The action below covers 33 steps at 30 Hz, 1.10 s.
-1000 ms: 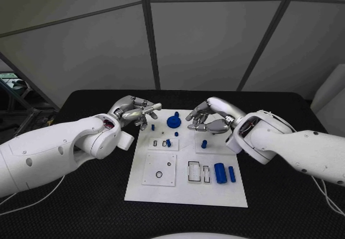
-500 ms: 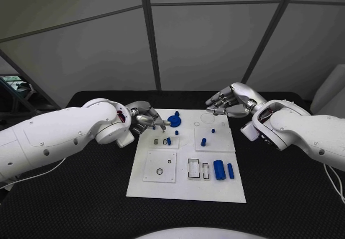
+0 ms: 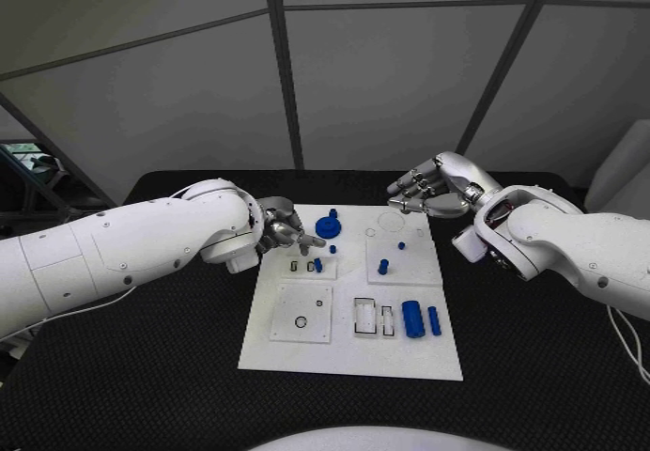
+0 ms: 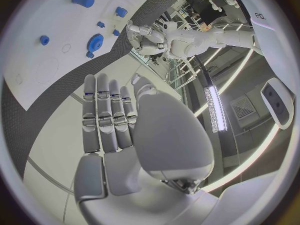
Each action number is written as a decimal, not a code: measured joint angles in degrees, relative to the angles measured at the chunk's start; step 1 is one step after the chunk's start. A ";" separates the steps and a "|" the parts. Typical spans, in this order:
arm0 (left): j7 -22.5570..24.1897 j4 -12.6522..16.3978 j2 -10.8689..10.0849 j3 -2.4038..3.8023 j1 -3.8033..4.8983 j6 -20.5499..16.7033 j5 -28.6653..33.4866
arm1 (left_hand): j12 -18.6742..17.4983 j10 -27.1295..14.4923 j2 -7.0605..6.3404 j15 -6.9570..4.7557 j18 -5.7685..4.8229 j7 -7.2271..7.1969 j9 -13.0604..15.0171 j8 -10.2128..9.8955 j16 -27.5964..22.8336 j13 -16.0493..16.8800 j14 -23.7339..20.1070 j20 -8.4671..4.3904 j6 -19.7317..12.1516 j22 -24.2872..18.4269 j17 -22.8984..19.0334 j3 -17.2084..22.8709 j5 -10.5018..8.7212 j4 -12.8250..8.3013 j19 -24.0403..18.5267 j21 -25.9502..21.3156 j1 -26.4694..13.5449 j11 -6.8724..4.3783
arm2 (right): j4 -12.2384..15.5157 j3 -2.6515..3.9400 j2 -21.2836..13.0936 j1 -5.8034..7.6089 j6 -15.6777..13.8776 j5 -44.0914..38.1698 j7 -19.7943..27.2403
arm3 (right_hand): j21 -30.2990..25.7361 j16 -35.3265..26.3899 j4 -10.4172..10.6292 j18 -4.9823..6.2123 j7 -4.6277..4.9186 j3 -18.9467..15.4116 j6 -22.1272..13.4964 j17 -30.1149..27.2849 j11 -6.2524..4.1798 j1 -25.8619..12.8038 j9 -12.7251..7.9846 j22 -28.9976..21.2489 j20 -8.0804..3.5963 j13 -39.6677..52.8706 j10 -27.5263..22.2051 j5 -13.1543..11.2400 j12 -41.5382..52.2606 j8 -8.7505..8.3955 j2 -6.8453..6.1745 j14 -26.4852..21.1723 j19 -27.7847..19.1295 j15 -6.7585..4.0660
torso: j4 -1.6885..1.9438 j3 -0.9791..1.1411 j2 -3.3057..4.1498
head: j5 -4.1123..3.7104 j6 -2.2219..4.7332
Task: Assemble the parts on the task board
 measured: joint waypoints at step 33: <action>-1.57 -2.36 3.63 -1.47 0.48 5.20 -2.58 | 0.64 -0.21 0.00 -0.20 0.01 -0.41 3.66 2.59 -0.01 0.46 0.21 -0.21 -0.81 0.98 0.16 -1.96 0.00 -0.09 0.20 0.50 0.00 -0.21 | -0.51 -0.02 0.86 -0.01 0.07 -1.40 -0.66 | -1.18 -1.03 0.00 0.00 0.22 0.00 -0.22 -0.48 0.42 -0.45 0.01 -0.72 0.16 -0.67 -0.01 0.21 -0.47 -0.22 0.01 0.20 0.15 0.21 | 0.02 -0.01 0.23 | -0.35 -1.22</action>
